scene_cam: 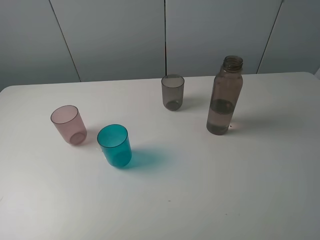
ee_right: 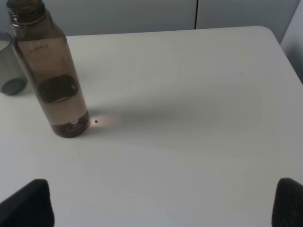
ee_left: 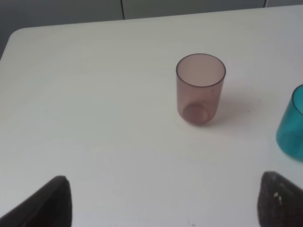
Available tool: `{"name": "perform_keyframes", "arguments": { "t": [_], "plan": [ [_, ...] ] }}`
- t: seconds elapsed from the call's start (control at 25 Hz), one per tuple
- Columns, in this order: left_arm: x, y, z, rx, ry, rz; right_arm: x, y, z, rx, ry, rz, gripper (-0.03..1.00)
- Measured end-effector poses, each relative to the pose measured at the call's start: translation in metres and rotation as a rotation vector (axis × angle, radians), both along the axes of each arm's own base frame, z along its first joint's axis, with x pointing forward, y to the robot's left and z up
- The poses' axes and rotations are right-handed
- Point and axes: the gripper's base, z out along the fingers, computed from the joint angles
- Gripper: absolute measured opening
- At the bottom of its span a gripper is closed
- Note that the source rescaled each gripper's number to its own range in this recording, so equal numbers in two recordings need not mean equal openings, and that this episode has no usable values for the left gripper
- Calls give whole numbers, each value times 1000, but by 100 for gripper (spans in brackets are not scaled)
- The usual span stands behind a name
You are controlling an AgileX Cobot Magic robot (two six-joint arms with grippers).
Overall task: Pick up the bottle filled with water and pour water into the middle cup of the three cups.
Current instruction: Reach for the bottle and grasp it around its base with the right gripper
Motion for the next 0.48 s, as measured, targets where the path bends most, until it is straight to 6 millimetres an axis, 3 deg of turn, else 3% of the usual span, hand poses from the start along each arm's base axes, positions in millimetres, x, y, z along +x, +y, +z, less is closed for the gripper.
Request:
{"name": "perform_keyframes", "arguments": {
  "t": [0.48],
  "plan": [
    [0,0,0,0,0,0,0,0,0,0,0,0,100]
  ]
}}
